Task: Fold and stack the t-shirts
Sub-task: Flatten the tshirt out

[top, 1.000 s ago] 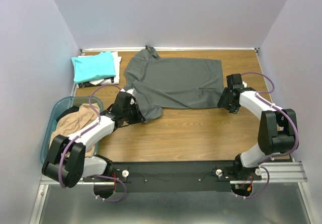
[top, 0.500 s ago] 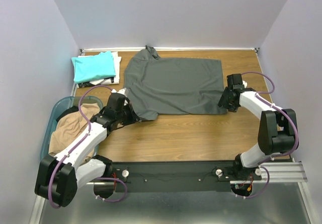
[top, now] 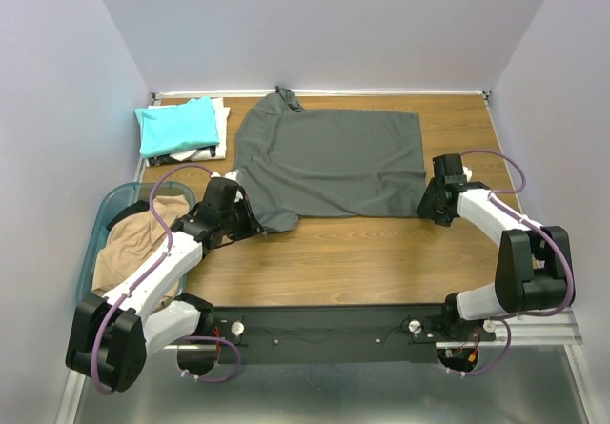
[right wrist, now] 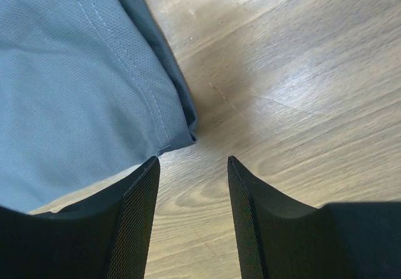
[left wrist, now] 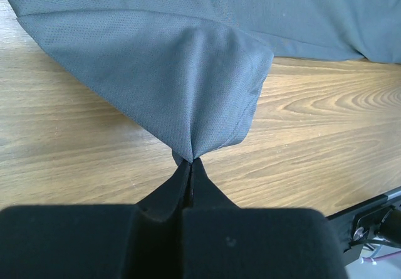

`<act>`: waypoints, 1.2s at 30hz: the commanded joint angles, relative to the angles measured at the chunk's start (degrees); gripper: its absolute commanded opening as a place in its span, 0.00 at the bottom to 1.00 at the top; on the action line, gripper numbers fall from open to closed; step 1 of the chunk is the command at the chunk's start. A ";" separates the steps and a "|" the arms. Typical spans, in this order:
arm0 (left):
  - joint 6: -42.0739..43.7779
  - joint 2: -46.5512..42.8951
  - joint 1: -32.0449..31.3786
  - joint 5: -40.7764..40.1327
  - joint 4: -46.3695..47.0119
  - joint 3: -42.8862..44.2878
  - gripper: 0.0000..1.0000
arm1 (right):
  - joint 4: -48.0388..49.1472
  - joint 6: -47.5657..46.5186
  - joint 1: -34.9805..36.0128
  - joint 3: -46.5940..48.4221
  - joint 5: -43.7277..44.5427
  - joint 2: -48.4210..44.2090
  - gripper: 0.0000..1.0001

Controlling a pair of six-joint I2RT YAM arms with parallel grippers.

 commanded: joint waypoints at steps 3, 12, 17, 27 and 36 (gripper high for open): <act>0.96 -0.36 0.20 -1.50 -1.21 1.75 0.00 | 1.01 0.00 -0.54 -0.06 1.49 1.76 0.54; 1.05 -0.18 0.29 -1.85 -1.65 2.37 0.00 | 2.95 -1.32 -0.54 2.40 1.23 5.98 0.53; 1.23 -0.18 0.29 -2.38 -2.61 2.98 0.00 | 2.86 -1.50 -0.53 2.40 0.62 3.70 0.52; 1.58 -0.18 0.29 -2.64 -3.67 3.25 0.00 | 2.68 -1.50 -0.45 2.75 0.61 2.02 0.52; 1.41 -0.27 0.38 -3.08 -4.20 3.60 0.00 | 2.86 -1.68 -0.54 2.58 -0.44 6.60 0.49</act>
